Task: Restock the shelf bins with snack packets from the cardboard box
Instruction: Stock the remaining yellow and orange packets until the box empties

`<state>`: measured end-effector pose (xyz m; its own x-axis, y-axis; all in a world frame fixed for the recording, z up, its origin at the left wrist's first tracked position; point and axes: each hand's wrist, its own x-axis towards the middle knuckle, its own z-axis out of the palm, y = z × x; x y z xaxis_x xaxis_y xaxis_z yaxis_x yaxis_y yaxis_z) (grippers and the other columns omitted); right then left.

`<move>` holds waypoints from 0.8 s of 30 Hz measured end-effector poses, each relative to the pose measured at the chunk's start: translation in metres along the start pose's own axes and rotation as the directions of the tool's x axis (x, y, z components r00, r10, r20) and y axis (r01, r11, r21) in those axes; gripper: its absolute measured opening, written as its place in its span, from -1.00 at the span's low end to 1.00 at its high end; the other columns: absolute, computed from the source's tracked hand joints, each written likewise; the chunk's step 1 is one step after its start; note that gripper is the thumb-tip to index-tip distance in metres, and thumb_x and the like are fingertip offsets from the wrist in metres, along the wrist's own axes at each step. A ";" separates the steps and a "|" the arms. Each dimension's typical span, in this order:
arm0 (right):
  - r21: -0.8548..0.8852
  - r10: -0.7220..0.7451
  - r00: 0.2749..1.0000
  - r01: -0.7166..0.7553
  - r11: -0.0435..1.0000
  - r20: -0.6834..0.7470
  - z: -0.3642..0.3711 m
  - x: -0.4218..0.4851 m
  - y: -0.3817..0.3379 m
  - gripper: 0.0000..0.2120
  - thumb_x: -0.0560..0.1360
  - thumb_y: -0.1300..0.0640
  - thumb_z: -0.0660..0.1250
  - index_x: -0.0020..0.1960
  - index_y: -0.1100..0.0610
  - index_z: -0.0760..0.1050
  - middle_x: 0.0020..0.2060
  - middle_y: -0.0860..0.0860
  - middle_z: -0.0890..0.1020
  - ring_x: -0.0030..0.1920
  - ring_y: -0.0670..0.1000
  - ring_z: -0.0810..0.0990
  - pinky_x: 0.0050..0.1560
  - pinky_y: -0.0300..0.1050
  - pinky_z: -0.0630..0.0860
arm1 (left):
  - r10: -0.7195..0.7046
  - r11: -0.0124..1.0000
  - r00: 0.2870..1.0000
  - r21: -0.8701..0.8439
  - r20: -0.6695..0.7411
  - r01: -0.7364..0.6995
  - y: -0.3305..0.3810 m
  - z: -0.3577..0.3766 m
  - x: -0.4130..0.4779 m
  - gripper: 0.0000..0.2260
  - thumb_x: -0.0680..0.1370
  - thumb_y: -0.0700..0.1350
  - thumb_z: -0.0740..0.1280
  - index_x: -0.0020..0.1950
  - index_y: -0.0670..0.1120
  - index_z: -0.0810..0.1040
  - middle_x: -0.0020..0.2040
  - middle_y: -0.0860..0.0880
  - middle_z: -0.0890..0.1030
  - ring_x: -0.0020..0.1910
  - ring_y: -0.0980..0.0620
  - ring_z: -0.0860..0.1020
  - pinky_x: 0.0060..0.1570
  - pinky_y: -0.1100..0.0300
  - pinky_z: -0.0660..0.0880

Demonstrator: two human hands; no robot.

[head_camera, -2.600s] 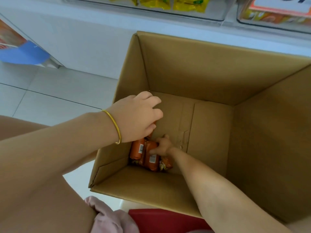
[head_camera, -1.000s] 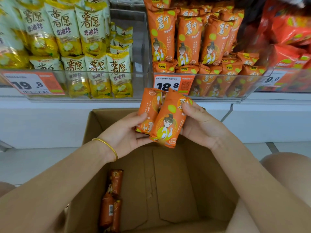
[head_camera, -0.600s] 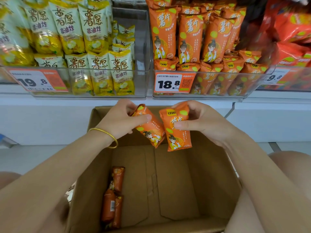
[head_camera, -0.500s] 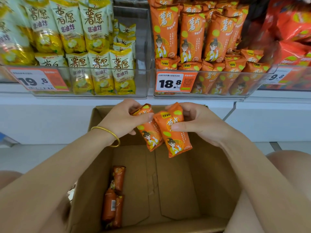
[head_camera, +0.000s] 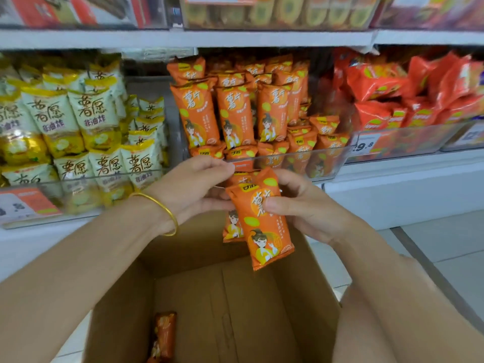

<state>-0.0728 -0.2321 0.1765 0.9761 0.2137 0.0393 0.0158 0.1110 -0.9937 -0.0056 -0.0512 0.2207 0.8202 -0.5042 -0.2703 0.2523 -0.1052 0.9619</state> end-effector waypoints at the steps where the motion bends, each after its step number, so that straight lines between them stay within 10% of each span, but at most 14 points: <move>1: 0.005 -0.044 0.998 0.044 0.999 -0.043 -0.014 -0.005 -0.009 -0.48 0.07 -0.16 0.63 0.00 -0.08 0.65 -0.05 -0.07 0.69 -0.01 -0.07 0.66 -0.06 -0.19 0.57 | 0.036 0.999 0.999 0.021 0.008 -0.036 0.013 0.013 0.006 -0.87 0.59 -0.17 0.25 0.08 -0.20 0.48 0.00 -0.19 0.54 -0.10 -0.08 0.54 -0.23 0.14 0.64; 5: -0.020 -0.197 0.957 0.198 0.980 -0.215 -0.079 -0.022 -0.039 -0.49 0.03 -0.17 0.64 -0.05 -0.12 0.66 -0.12 -0.09 0.69 -0.09 -0.10 0.66 -0.11 -0.19 0.58 | 0.384 0.819 0.923 0.457 0.013 -0.347 0.044 0.059 0.042 -0.90 0.59 -0.15 0.25 0.09 -0.08 0.49 0.10 -0.11 0.54 -0.04 0.02 0.56 -0.11 0.22 0.58; 9: -0.076 -0.304 0.895 0.296 0.952 -0.327 -0.137 -0.007 -0.069 -0.55 0.07 -0.16 0.63 -0.09 -0.08 0.63 -0.16 -0.11 0.68 -0.12 -0.11 0.64 -0.13 -0.18 0.57 | 0.734 0.119 0.644 0.893 0.215 -0.434 0.058 0.080 0.090 -0.79 0.51 -0.17 0.32 0.13 -0.11 0.55 0.19 -0.11 0.50 0.19 -0.12 0.44 0.21 0.07 0.30; 12: -0.121 -0.329 0.871 0.306 0.944 -0.364 -0.165 0.028 -0.089 -0.50 0.11 -0.08 0.63 -0.01 0.01 0.58 -0.14 -0.06 0.68 -0.11 -0.07 0.65 -0.11 -0.13 0.57 | 0.741 -0.175 0.592 0.942 0.319 -0.287 0.065 0.088 0.123 -0.68 0.44 -0.16 0.36 0.19 -0.13 0.55 0.31 -0.15 0.47 0.30 -0.22 0.37 0.21 -0.14 0.31; 24: -0.152 -0.114 0.947 0.071 0.986 -0.301 -0.215 0.129 -0.091 -0.73 0.42 0.19 0.45 0.10 0.12 0.51 -0.02 0.04 0.66 0.00 0.00 0.65 0.01 -0.08 0.58 | 0.694 -0.376 0.613 0.916 0.379 -0.141 0.063 0.082 0.167 -0.58 0.45 -0.03 0.24 0.29 -0.11 0.49 0.34 -0.24 0.44 0.30 -0.28 0.41 0.24 -0.25 0.31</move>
<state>0.0984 -0.4235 0.2494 0.9876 -0.1027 0.1191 0.1174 -0.0229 -0.9928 0.1051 -0.2120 0.2393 0.4830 -0.7066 0.5171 -0.6807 -0.6745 -0.2858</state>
